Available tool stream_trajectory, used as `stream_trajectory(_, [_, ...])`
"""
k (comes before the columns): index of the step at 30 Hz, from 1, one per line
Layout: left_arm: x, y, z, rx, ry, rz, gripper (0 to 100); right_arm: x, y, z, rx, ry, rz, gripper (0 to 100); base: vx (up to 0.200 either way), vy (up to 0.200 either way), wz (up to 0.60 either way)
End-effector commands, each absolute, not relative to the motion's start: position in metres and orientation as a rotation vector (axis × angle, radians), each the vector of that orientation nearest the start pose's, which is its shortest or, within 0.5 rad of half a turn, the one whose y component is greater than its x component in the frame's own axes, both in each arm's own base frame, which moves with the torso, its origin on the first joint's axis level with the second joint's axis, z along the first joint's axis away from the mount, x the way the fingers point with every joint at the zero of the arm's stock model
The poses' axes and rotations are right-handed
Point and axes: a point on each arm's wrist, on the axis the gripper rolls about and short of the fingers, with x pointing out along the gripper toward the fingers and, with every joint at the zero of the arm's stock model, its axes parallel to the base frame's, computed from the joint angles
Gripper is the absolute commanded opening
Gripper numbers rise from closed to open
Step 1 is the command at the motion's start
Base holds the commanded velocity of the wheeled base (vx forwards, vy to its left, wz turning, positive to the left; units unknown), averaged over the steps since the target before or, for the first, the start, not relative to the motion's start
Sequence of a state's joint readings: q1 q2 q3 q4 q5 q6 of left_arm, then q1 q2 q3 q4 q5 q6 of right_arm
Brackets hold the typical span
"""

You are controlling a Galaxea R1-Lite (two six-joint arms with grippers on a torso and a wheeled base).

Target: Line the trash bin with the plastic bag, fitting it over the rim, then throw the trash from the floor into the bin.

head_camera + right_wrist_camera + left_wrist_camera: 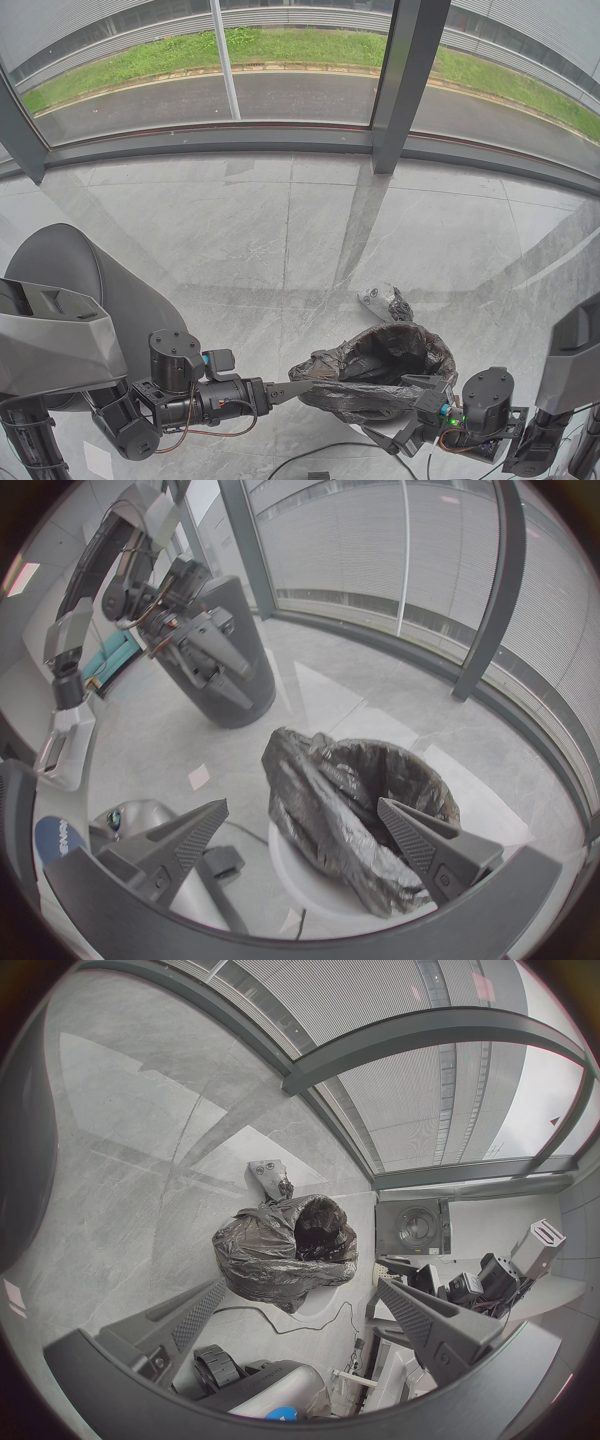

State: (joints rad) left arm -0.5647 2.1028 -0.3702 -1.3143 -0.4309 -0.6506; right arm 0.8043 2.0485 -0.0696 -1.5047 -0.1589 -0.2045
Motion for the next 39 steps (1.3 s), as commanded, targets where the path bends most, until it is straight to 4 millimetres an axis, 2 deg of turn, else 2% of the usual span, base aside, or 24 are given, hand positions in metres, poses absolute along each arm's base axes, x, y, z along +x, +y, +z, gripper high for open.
stream_trajectory(1, [0.241, -0.163, 0.032, -0.557, 0.740, -0.800, 100, 0.175, 0.162, -0.005, -0.454, 0.457, 0.667, 100, 0.000, 0.000, 0.00])
stream_trajectory(13, [0.241, -0.164, 0.029, -0.556, 0.748, -0.797, 100, 0.191, 0.164, -0.001, -0.422, 0.407, 0.636, 100, 0.000, 0.000, 0.00])
stream_trajectory(22, [0.241, -0.164, 0.029, -0.556, 0.748, -0.797, 100, 0.202, 0.168, -0.015, -0.427, 0.429, 0.627, 100, 0.000, 0.000, 0.00])
stream_trajectory(25, [0.241, -0.164, 0.029, -0.555, 0.750, -0.796, 100, 0.203, 0.169, -0.014, -0.425, 0.424, 0.625, 100, 0.000, 0.000, 0.00])
stream_trajectory(28, [0.241, -0.164, 0.028, -0.555, 0.751, -0.795, 100, 0.199, 0.170, -0.004, -0.413, 0.392, 0.635, 100, 0.000, 0.000, 0.00])
stream_trajectory(33, [0.241, -0.164, 0.028, -0.554, 0.751, -0.796, 100, 0.178, 0.176, 0.012, -0.415, 0.353, 0.696, 100, 0.000, 0.000, 0.00])
stream_trajectory(39, [0.242, -0.164, 0.027, -0.555, 0.756, -0.793, 100, 0.153, 0.181, 0.011, -0.432, 0.384, 0.783, 100, 0.000, 0.000, 0.00])
